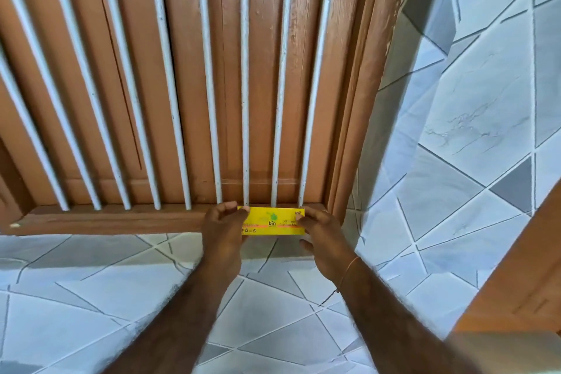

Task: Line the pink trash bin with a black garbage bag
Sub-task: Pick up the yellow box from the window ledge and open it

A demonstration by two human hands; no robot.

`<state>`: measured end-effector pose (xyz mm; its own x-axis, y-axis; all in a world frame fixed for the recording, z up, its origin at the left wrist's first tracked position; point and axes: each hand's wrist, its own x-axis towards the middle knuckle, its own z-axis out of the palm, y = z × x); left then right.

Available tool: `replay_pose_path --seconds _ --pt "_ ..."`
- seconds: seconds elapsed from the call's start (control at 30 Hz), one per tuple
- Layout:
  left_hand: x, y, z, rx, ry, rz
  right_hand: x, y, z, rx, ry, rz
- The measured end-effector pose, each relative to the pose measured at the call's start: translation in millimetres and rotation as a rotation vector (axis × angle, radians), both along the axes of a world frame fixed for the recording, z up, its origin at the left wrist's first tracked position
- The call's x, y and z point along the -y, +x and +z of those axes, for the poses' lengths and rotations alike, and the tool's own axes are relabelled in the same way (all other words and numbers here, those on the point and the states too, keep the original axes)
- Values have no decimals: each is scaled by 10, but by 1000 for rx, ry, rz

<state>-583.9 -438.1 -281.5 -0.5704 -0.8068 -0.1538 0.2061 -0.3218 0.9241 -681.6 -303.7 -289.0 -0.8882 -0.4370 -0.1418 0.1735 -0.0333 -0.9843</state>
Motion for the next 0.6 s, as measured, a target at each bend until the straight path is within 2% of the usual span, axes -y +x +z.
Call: replay_pose_path --seconds 0.1,0.17,0.3,0.4,0.47,0.6 --pt "-67 49 88 -109 20 2 -168 28 68 31 -188 47" --pt "-131 93 93 -132 21 15 -281 76 97 -13 -216 78" --pt "-357 215 15 -186 38 14 -501 84 26 -162 -194 143" --pt "-582 319 9 -106 -115 49 -710 76 62 -334 -106 288" --pt "-699 362 1 -31 -204 142 -833 101 74 -380 -92 361" --pt "-817 474 62 -35 -169 223 -950 234 83 -499 -53 380"
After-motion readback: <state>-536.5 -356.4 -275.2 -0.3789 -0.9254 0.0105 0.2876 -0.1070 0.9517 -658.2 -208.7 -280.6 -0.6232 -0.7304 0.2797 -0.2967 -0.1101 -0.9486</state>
